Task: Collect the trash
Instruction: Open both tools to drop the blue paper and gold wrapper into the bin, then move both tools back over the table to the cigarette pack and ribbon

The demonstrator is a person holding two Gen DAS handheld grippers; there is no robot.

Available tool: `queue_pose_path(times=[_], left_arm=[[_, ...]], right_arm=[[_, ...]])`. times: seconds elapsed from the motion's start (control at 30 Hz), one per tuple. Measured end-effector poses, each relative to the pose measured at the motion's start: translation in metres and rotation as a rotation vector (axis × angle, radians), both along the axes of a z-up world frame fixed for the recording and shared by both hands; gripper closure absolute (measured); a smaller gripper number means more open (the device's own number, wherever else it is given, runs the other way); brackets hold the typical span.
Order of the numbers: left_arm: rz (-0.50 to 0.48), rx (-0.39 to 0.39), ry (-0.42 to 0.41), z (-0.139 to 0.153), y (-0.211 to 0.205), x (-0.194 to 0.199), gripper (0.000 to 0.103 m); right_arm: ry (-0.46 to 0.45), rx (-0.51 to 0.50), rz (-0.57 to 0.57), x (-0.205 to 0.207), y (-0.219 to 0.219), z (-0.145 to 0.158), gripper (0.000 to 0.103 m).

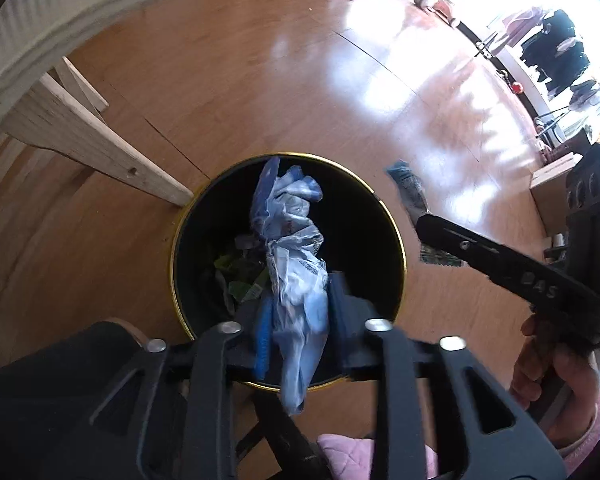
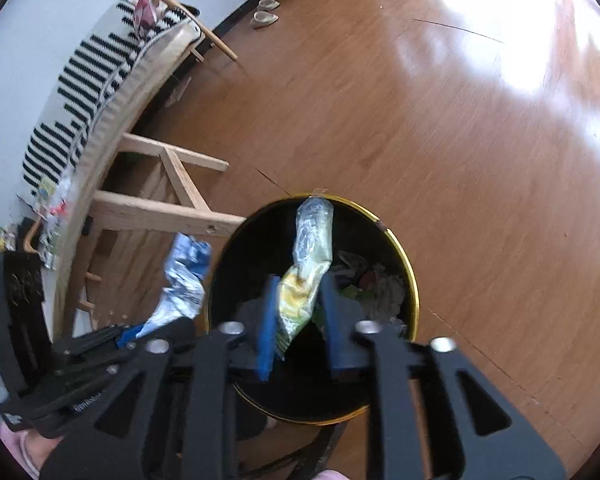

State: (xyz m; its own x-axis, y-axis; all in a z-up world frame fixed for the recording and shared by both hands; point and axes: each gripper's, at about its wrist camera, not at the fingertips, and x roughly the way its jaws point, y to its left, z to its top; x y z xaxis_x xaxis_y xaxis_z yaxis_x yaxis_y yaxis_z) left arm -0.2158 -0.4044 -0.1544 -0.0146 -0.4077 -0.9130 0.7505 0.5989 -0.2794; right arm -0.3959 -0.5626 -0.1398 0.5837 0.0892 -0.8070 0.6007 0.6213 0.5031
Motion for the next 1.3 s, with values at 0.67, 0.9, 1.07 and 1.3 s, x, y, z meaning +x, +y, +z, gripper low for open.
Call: queue_pose_path(times=[0.67,0.9,1.07,1.3], left_arm=[[0.137,-0.174,-0.386,0.144,0.08,0.07,0.006],[0.456,-0.039,-0.52,0.165,0.214,0.175,0.006],[0.483,0.047,-0.5,0.156,0.286,0.249,0.006],[0.477,0.06,-0.434,0.13,0.309,0.307,0.006]], right_arm=[[-0.02,-0.283,-0.038,0.008,-0.004,0.054,0.006],[-0.05,-0.311,-0.013,0.048,0.02,0.066,0.006],[-0.102,-0.342,0.08,0.088,0.054,0.084,0.006],[-0.174,-0.431,0.201,0.133,0.097,0.114,0.006]])
